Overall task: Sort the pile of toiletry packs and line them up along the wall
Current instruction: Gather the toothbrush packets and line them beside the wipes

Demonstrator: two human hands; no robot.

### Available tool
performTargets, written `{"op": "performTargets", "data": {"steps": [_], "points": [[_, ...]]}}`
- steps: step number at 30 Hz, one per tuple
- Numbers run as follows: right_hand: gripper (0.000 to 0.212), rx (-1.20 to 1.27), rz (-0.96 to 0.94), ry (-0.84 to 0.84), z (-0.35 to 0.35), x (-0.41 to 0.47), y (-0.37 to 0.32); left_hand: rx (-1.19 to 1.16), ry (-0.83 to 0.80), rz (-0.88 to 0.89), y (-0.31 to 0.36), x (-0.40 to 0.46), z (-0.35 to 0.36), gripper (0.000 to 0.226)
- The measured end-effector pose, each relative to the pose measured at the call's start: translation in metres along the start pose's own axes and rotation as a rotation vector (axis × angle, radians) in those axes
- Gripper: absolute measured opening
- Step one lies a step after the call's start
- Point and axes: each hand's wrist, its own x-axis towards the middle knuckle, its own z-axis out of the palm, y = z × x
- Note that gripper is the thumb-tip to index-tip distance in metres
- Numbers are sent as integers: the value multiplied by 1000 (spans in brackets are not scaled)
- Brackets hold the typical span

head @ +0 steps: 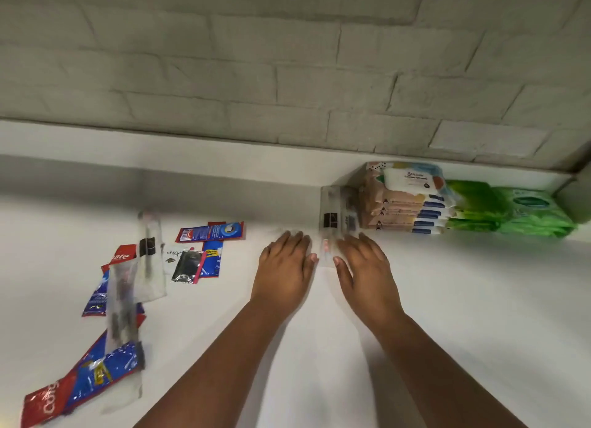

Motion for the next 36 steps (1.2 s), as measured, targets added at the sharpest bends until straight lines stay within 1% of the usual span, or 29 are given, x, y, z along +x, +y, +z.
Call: {"op": "performTargets", "data": {"steps": [3, 6, 10, 15, 18, 19, 21, 23, 24, 26, 28, 30, 33, 36], "points": [[43, 40, -62, -11, 2, -16, -21, 10, -10, -8, -11, -33, -11, 61], [44, 79, -142, -52, 8, -28, -49, 37, -10, -17, -29, -70, -25, 59], [48, 122, -192, -120, 19, -41, -87, 87, -1, -67, -53, -108, -52, 57], [46, 181, -337, -245, 38, -56, -154, 131, 67, -199, -105, -147, -90, 59], [42, 243, -362, -314, 48, -60, -194, 101, 91, -317, -136, -161, -104, 67], [40, 254, -363, -325, 51, -60, -207, 115, 75, -359, -147, -165, -107, 67], [39, 267, -350, -328, 58, -56, -230, 118, 72, -455, -165, -167, -114, 62], [35, 312, -264, -318, 63, -46, -249, 74, 171, -519, -177, -167, -116, 52], [32, 342, -208, -316, 64, -40, -258, 57, 196, -569, -179, -166, -117, 44], [21, 360, -132, -334, 69, -30, -275, 67, 132, -669, -184, -164, -119, 36], [18, 339, -89, -373, 75, -25, -285, 105, 59, -689, -184, -161, -119, 38], [22, 338, -56, -393, 82, -26, -291, 81, 57, -683, -186, -160, -118, 35], [20, 335, -32, -396, 88, -28, -292, -19, 107, -689, -190, -159, -115, 27], [16, 356, -32, -401, 87, -28, -292, -107, 214, -656, -194, -160, -113, 22]]}}
